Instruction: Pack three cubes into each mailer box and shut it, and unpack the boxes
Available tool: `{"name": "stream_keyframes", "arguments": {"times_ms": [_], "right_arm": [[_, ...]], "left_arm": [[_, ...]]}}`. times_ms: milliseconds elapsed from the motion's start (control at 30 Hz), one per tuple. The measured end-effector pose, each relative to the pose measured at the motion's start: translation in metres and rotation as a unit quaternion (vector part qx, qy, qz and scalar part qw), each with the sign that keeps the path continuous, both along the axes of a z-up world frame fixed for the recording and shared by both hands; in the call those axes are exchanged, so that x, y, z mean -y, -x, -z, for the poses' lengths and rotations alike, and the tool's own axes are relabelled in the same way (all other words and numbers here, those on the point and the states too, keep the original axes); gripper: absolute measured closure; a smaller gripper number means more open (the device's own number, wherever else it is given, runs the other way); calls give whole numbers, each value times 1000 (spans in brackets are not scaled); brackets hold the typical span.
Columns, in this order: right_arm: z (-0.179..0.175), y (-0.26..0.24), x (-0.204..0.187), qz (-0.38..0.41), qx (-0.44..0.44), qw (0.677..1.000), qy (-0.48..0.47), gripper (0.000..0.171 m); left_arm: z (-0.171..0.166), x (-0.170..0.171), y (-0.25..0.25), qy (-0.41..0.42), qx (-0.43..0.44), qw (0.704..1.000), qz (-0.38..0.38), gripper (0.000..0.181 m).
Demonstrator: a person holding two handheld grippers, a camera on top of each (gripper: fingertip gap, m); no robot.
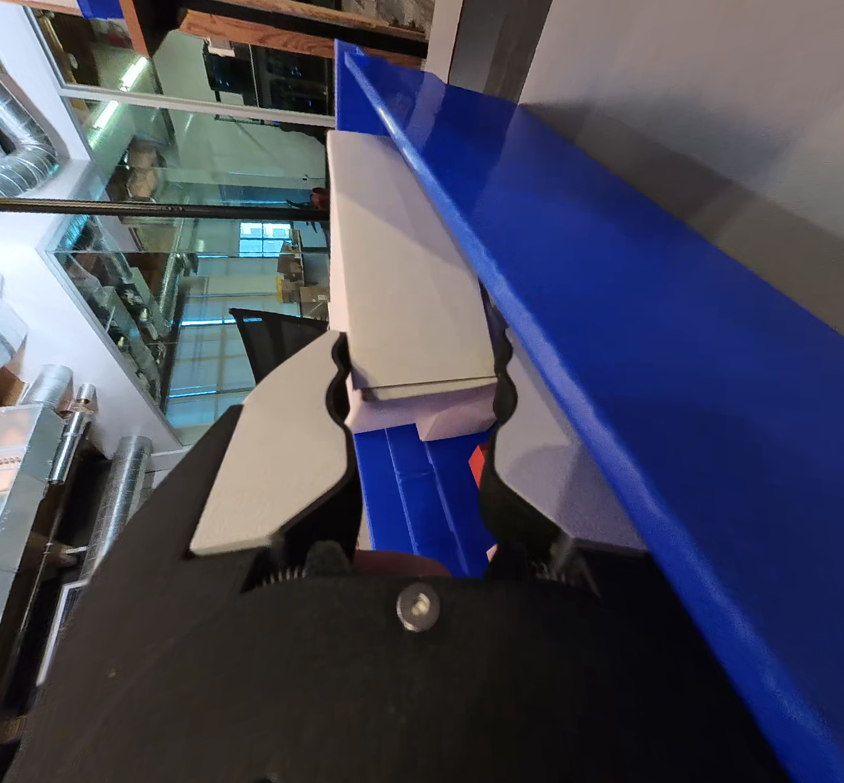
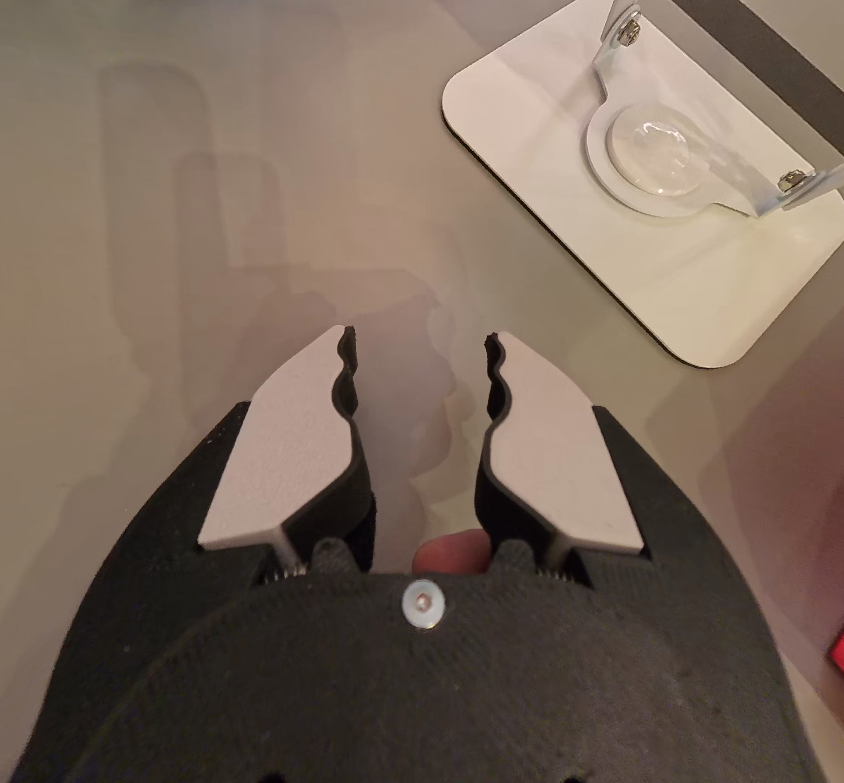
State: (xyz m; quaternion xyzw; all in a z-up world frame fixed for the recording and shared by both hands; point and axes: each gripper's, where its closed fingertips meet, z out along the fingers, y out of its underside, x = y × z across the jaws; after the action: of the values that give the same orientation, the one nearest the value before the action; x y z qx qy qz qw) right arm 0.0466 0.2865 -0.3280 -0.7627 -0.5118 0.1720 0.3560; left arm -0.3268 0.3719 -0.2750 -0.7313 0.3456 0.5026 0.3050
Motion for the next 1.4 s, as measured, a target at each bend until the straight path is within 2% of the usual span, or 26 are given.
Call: {"name": "stream_keyframes", "arguments": {"times_ms": [100,200,267,333,400,433,733,1233,1400], "right_arm": [[-1,0,0,1,0,1000,-1,117],[-1,0,0,0,-1,1000,0,117],[-1,0,0,-1,-1,1000,-1,117],[-1,1,1,-1,-1,1000,-1,117],[-1,1,1,-1,0,1000,-2,117],[-1,1,1,-1,0,1000,-2,117],[0,1,1,-1,-1,1000,-1,117],[0,3,1,-4,-3,1000,-3,117],[-5,9,6,-19,-17,1000,-6,116]], "left_arm": [[-3,1,-1,-11,-3,1000,-1,121],[-7,2,4,-15,-8,1000,-10,97],[-5,2,10,-9,-16,1000,-15,88],[-4,0,9,-7,-20,1000,-3,92],[-2,-2,5,1,-36,999,17,113],[0,-3,4,3,-40,999,21,117],[-7,3,2,-25,-31,999,37,118],[-35,21,-7,-62,72,990,104,119],[-57,32,-17,-85,106,982,132,119]]}}
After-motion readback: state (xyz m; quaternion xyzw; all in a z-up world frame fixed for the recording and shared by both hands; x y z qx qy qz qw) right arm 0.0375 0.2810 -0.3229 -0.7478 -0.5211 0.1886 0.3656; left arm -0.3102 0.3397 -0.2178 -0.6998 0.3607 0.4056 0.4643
